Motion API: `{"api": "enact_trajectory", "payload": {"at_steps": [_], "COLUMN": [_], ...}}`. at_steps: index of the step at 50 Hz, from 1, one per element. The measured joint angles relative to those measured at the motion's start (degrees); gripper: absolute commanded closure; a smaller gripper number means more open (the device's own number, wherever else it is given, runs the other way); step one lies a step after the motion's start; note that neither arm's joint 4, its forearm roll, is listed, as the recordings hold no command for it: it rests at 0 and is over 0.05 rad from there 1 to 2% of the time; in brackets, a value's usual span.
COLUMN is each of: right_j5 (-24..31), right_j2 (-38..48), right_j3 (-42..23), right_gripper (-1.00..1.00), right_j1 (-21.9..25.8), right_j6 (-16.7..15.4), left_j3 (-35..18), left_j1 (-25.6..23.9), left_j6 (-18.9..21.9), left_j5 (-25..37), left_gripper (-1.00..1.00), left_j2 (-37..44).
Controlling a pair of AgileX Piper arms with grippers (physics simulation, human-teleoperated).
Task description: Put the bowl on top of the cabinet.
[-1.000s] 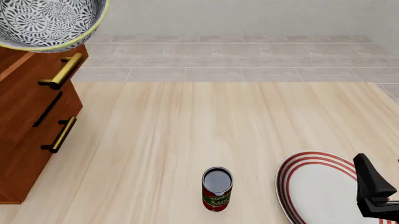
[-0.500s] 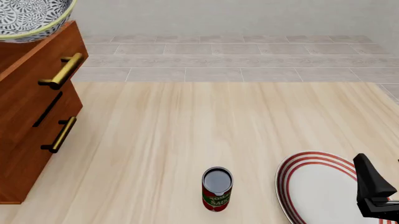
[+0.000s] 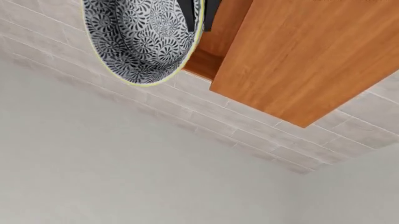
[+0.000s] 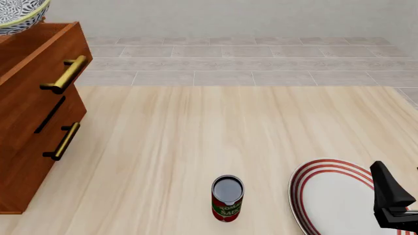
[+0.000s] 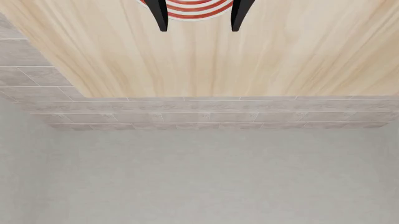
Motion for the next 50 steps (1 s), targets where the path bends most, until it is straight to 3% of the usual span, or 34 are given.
{"api": "enact_trajectory", "payload": {"at_steps": [50], "right_j5": [0.0], "right_j2": [0.0], "right_j3": [0.0], "right_gripper": [-1.0], "right_j1": [0.0], "right_j6": [0.0], "left_j3": [0.8], "left_j1": [9.9], "left_j6": [-2.6], "left_j5": [-1.5], "left_gripper": [1.0], "left_j2": [2.0]}}
